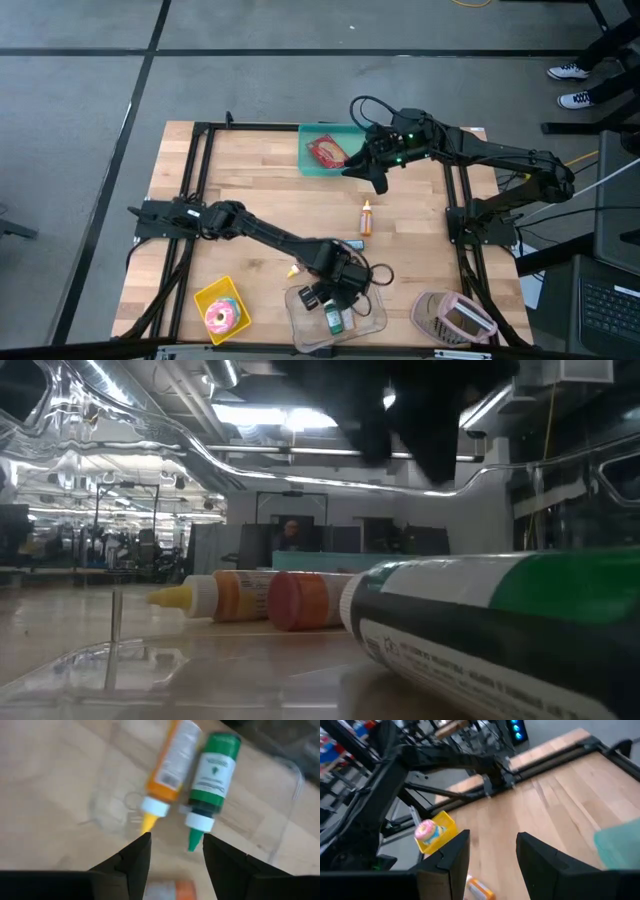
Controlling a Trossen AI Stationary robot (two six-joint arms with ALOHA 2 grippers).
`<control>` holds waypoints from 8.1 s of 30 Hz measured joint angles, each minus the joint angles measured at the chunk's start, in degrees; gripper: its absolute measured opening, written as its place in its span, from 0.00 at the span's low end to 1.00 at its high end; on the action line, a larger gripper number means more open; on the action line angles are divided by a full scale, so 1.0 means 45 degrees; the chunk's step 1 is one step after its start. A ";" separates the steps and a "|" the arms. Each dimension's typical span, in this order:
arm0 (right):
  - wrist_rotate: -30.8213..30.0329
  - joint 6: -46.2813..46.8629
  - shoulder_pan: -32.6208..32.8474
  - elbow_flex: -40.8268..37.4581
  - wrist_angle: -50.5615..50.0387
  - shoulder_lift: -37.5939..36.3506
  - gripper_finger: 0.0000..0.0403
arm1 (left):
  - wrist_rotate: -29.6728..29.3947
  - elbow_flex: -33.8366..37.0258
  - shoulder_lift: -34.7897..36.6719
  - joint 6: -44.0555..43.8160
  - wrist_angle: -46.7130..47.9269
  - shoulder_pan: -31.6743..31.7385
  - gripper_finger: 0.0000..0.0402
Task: Pick & Place Food Item
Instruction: Put the green food coloring bottle into the transparent bin
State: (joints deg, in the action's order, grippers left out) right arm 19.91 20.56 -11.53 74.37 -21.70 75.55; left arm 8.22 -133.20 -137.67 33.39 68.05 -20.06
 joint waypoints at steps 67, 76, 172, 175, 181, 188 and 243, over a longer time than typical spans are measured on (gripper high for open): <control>0.1479 0.0588 -0.0335 0.0005 0.1920 -0.0554 0.40 | -0.1432 0.6789 0.2328 -2.2340 0.0496 0.0091 0.51; 0.1440 0.0638 -0.0345 0.0005 0.1915 -0.0554 0.40 | -0.1585 0.6844 0.2311 -2.1856 0.0535 0.0366 0.51; 0.3968 -0.0559 -0.2166 -0.6415 -0.0441 -1.6191 0.41 | 0.0782 0.6806 0.2220 -0.9285 -0.4343 0.3910 0.47; 0.3581 -0.0325 -0.2166 -0.6906 -0.0300 -1.6787 0.41 | 0.0782 0.6806 0.2220 -0.9288 -0.4346 0.3830 0.47; 0.3718 -0.0369 -0.2166 -0.6823 -0.0349 -1.6587 0.41 | 0.0778 0.6803 0.2137 -0.9359 -0.4567 0.3750 0.47; 0.3674 -0.0330 -0.2166 -0.6810 -0.0275 -1.6582 0.41 | 0.0907 0.6776 0.1412 -0.9643 -0.4723 0.3732 0.47; 0.3393 0.0010 -0.2166 -0.6810 -0.0367 -1.6587 0.41 | -0.0855 0.2913 0.3966 -0.3070 0.2728 -0.0781 0.28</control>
State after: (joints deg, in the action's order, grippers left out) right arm 35.18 20.60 -21.28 43.72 -23.35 0.91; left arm 4.37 -120.09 -119.82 19.58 80.33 -23.57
